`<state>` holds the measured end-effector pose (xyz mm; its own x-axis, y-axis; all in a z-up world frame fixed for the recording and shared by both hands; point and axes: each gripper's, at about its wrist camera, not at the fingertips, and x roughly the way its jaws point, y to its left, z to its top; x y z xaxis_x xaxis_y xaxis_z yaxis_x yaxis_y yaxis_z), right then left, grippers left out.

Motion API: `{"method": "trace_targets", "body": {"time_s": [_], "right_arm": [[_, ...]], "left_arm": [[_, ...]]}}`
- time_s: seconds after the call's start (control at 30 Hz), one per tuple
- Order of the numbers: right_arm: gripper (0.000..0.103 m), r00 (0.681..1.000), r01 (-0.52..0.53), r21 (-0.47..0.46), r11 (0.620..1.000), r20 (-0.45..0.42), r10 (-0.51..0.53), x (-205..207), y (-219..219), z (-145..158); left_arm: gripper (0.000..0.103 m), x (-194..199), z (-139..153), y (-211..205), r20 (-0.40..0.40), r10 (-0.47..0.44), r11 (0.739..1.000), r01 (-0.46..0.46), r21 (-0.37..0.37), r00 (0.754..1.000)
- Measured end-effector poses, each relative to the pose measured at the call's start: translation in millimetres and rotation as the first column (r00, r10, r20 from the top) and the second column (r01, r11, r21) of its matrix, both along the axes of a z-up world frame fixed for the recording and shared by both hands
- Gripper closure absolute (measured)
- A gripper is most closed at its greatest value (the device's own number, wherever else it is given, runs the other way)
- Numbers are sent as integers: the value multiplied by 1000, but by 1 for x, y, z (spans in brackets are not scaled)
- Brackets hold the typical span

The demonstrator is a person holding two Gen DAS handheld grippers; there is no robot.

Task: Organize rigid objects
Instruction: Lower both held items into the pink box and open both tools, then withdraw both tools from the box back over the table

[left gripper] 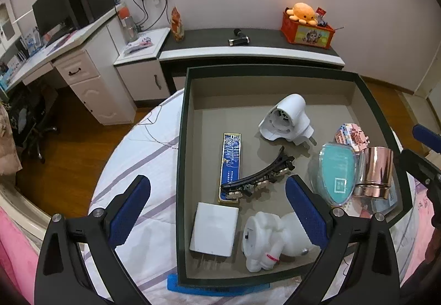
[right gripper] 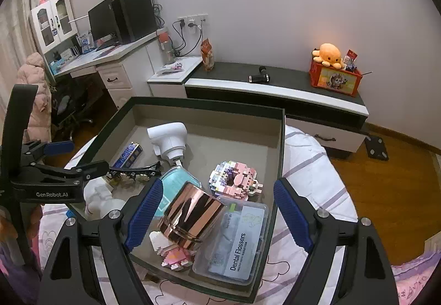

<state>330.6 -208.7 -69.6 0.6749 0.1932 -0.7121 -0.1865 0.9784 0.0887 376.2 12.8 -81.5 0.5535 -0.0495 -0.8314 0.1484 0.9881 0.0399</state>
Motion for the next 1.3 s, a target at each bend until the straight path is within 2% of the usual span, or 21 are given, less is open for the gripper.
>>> {"method": "trace_targets", "body": {"time_s": [0.23,0.4,0.67,0.8,1.07,1.3], "right_arm": [[19,999,15,-16,1000,41,-14,-23,1,21],[19,996,28,-30,999,85,-25,-55,1,43],[19,982,34,-56,998,186,-23,-127,10,81],[19,975,45,-54,997,219,-32,-165,14,90],[19,964,57,-65,996,265,-38,-229,18,97],[19,962,88,-23,996,261,-79,-264,11,87]], "left_arm": [[3,-28,23,2,73,11,1000,-13,21,997],[3,-58,47,5,130,0,1000,0,-1,991],[1,-132,87,8,276,26,1000,-28,2,961],[1,-173,100,10,330,18,1000,-14,-16,944],[0,-238,117,7,429,18,1000,-20,0,903],[0,-272,110,12,440,7,999,9,-35,898]]}}
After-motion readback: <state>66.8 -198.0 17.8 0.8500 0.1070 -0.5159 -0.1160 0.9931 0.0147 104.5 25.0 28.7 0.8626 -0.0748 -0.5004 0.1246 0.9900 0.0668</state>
